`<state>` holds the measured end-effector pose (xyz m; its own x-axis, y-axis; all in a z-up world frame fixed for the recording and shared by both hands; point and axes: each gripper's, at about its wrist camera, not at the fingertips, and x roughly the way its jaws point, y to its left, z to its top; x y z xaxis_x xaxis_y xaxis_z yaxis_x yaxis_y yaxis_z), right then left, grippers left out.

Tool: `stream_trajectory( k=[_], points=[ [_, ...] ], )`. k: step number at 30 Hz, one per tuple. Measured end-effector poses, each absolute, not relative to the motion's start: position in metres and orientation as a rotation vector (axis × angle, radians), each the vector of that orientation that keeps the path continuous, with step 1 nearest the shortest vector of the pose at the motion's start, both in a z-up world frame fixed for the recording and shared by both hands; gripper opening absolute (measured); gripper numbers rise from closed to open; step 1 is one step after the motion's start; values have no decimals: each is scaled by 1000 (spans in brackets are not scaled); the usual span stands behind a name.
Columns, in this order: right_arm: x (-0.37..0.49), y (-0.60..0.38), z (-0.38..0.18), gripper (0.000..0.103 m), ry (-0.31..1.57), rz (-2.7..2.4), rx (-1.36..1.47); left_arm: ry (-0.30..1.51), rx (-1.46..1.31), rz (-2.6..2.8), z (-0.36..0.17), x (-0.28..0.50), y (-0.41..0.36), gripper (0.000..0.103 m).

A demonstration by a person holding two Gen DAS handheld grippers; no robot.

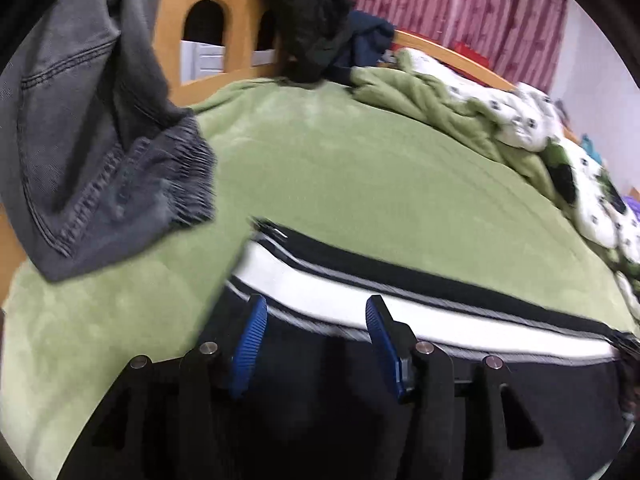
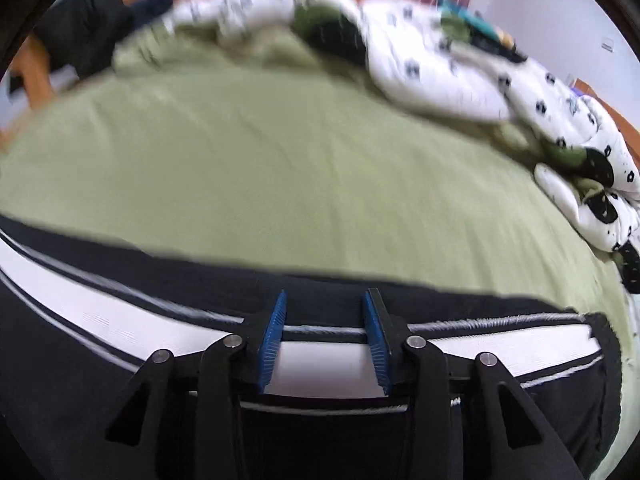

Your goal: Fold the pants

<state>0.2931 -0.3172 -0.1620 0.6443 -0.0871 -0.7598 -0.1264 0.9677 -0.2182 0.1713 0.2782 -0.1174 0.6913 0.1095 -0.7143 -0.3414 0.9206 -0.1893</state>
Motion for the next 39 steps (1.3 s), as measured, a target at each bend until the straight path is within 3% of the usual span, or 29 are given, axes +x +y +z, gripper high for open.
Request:
stream_trajectory(
  k=[7, 9, 10, 12, 21, 28, 31, 32, 33, 35, 39],
  points=[
    [291, -310, -145, 35, 857, -70, -188, 840, -295, 112, -111, 126, 227, 49],
    [273, -313, -134, 43, 855, -67, -80, 871, -314, 47, -114, 100, 217, 52],
    [266, -315, -130, 52, 859, -63, -39, 880, -320, 29, -116, 87, 213, 55],
    [242, -312, -118, 55, 852, -67, 14, 885, -375, 2, -124, 59, 210, 57],
    [128, -260, -86, 57, 851, -39, -118, 743, -819, 86, -171, 13, 276, 57],
    [92, -245, -32, 57, 823, 20, -28, 661, -885, 181, -177, 46, 309, 56],
    [86, -239, -14, 57, 827, -3, -7, 676, -880, 280, -174, 54, 311, 42],
    [85, -240, -12, 57, 828, -4, 4, 679, -878, 340, -172, 54, 312, 27],
    [82, -241, -10, 57, 820, -2, 39, 688, -867, 389, -171, 55, 314, 19],
    [78, -245, -13, 57, 805, 0, 78, 696, -816, 414, -161, 58, 314, 12],
    [73, -268, -37, 58, 798, -3, 155, 684, -631, 438, -121, 66, 296, 10]
  ],
)
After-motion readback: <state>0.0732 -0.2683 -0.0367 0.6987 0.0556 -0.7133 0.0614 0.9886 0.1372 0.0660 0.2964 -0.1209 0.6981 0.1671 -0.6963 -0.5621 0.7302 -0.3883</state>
